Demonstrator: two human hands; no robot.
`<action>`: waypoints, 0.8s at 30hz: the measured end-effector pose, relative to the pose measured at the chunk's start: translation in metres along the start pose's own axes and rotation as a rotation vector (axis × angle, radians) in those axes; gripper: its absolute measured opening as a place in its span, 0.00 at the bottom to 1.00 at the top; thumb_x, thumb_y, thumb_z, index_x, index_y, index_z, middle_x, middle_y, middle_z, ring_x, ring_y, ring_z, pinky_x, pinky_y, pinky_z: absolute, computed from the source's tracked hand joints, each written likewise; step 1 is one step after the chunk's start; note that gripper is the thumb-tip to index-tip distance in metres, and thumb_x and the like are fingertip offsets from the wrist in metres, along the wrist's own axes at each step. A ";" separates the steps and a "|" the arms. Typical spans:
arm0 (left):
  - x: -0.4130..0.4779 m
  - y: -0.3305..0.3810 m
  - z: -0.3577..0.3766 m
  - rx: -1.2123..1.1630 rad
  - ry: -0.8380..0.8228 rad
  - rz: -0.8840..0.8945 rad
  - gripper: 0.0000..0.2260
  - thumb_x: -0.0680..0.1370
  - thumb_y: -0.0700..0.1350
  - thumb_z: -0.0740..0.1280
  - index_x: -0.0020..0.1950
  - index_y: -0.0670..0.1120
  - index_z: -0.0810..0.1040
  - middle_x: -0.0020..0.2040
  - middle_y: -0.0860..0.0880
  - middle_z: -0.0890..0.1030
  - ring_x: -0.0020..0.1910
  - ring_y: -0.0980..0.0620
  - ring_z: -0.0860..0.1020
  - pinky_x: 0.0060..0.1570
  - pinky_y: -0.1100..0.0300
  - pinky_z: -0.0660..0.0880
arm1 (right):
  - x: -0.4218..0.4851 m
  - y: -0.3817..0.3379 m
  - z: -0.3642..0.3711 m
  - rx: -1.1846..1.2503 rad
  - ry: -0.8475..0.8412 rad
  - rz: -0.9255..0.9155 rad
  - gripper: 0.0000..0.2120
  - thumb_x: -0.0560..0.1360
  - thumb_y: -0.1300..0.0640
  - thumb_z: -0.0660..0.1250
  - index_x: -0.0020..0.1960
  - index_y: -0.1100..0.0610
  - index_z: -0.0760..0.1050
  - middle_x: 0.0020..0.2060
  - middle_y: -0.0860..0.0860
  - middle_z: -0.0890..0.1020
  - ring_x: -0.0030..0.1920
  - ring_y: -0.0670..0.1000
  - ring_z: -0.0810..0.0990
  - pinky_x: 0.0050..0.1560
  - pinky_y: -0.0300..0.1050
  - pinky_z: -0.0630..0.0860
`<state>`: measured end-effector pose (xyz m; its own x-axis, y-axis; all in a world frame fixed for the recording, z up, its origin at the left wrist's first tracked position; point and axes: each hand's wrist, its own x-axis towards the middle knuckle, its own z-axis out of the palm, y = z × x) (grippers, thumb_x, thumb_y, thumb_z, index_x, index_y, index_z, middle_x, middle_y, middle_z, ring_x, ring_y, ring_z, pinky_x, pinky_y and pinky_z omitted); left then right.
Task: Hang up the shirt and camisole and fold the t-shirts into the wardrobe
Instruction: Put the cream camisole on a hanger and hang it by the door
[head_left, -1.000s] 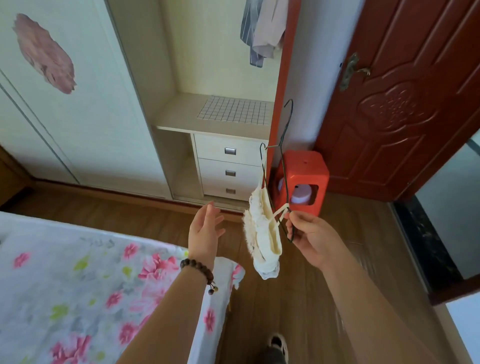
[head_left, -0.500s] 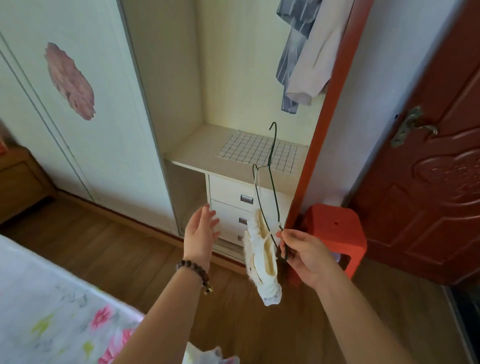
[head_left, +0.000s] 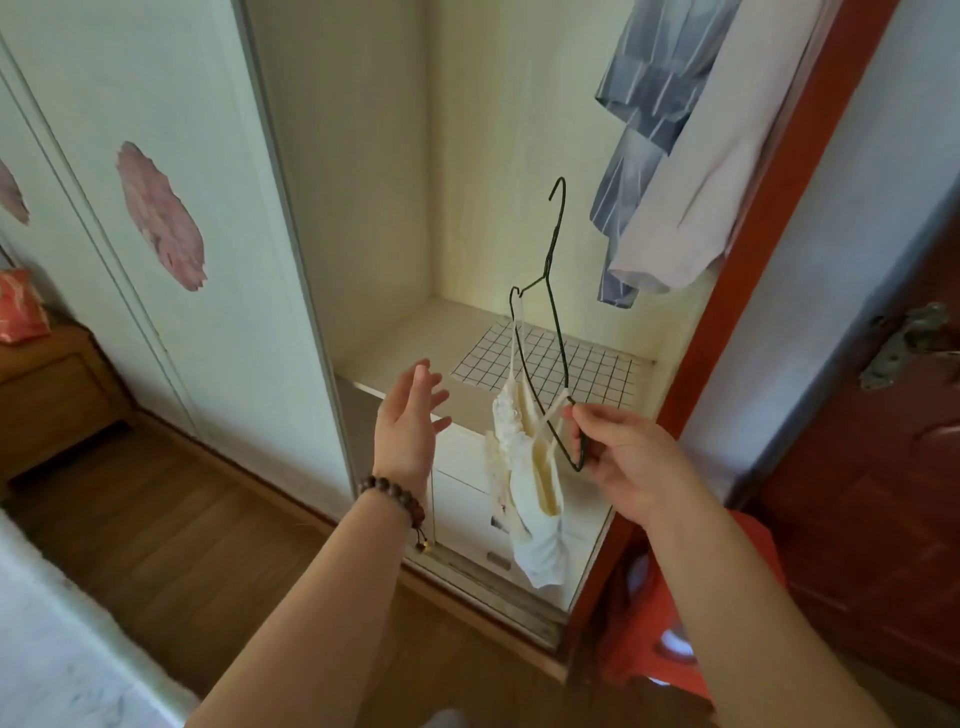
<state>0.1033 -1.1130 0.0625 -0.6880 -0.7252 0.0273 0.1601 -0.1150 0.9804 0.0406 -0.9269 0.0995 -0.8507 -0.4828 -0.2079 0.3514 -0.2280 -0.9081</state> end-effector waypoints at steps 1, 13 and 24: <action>0.012 0.007 0.005 -0.011 -0.005 0.017 0.19 0.82 0.54 0.58 0.69 0.46 0.71 0.60 0.50 0.78 0.58 0.52 0.78 0.53 0.55 0.77 | 0.010 -0.008 0.004 -0.011 -0.006 -0.010 0.08 0.77 0.66 0.63 0.42 0.64 0.78 0.27 0.50 0.77 0.28 0.45 0.75 0.31 0.36 0.73; 0.201 0.064 0.049 -0.097 -0.195 0.146 0.18 0.81 0.54 0.58 0.68 0.48 0.72 0.59 0.51 0.79 0.57 0.54 0.79 0.57 0.50 0.77 | 0.143 -0.089 0.073 0.002 0.071 -0.154 0.06 0.76 0.66 0.64 0.43 0.66 0.79 0.29 0.52 0.79 0.29 0.45 0.77 0.30 0.35 0.75; 0.361 0.161 0.078 -0.190 -0.447 0.220 0.16 0.81 0.55 0.57 0.65 0.50 0.75 0.59 0.51 0.79 0.57 0.52 0.79 0.55 0.50 0.78 | 0.228 -0.185 0.165 0.035 0.240 -0.378 0.06 0.75 0.66 0.65 0.43 0.65 0.79 0.29 0.52 0.80 0.28 0.44 0.77 0.30 0.34 0.75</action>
<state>-0.1739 -1.3404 0.2455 -0.8514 -0.3909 0.3498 0.4317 -0.1436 0.8905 -0.1537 -1.1340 0.2795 -0.9871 -0.1512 0.0536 0.0082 -0.3811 -0.9245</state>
